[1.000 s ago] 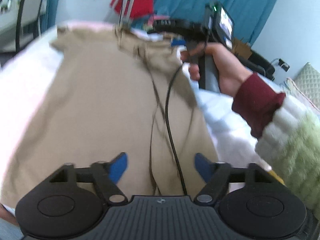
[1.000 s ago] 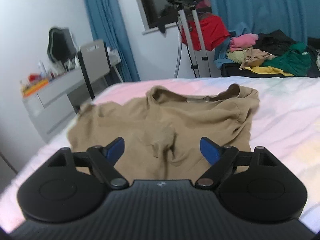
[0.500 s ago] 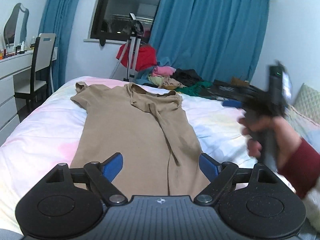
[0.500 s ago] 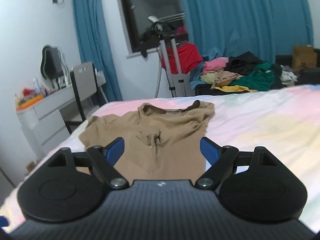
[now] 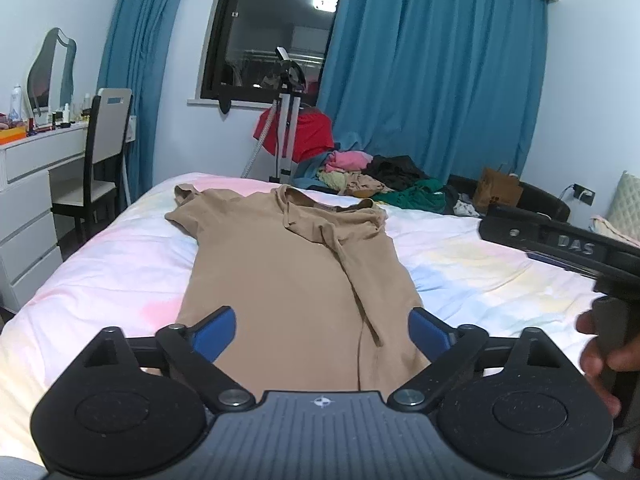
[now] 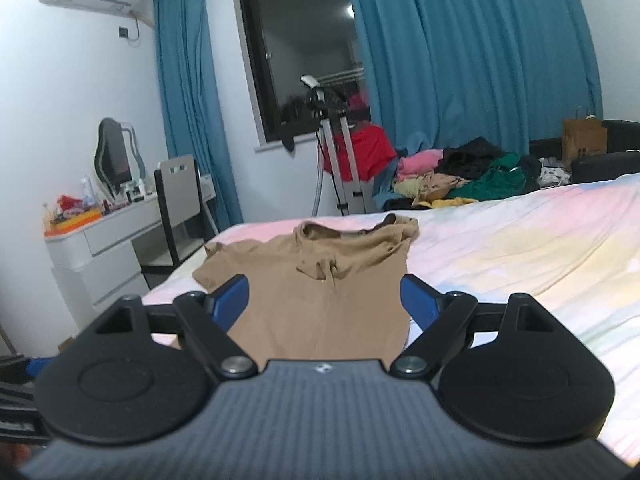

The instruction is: Fold clothes

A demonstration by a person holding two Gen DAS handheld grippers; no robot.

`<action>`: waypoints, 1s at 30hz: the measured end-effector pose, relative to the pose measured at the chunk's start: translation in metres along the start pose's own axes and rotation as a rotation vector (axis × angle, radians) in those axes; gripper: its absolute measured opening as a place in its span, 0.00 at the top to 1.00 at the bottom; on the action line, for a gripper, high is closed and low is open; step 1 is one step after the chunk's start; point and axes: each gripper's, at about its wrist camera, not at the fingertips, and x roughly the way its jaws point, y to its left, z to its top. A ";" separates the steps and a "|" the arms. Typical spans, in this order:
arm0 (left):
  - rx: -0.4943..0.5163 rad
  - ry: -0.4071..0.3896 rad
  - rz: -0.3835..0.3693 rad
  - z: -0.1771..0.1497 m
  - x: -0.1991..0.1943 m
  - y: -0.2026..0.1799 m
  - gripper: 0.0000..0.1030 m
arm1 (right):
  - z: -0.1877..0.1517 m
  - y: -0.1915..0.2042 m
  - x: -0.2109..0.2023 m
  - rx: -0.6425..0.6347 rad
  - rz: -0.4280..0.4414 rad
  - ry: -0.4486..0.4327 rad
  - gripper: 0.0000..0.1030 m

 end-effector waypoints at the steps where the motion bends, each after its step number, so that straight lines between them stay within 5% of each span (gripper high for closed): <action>1: -0.002 -0.001 0.007 0.000 0.001 0.001 0.00 | -0.001 0.000 -0.002 0.002 -0.004 -0.007 0.18; 6: -0.042 0.020 0.004 0.001 0.009 0.007 0.00 | -0.004 -0.001 -0.001 -0.014 -0.035 -0.022 0.18; 15: 0.080 0.031 0.019 0.039 0.033 0.002 0.00 | -0.005 -0.008 -0.001 -0.006 -0.037 -0.001 0.18; 21: -0.087 0.137 -0.042 0.090 0.126 0.048 0.00 | -0.009 -0.024 0.009 0.072 -0.067 0.031 0.18; 25: -0.358 0.265 -0.031 0.091 0.209 0.096 0.00 | -0.015 -0.036 0.019 0.129 -0.077 0.066 0.18; 30: -0.347 0.230 0.091 0.090 0.275 0.136 0.00 | -0.023 -0.049 0.036 0.189 -0.086 0.112 0.18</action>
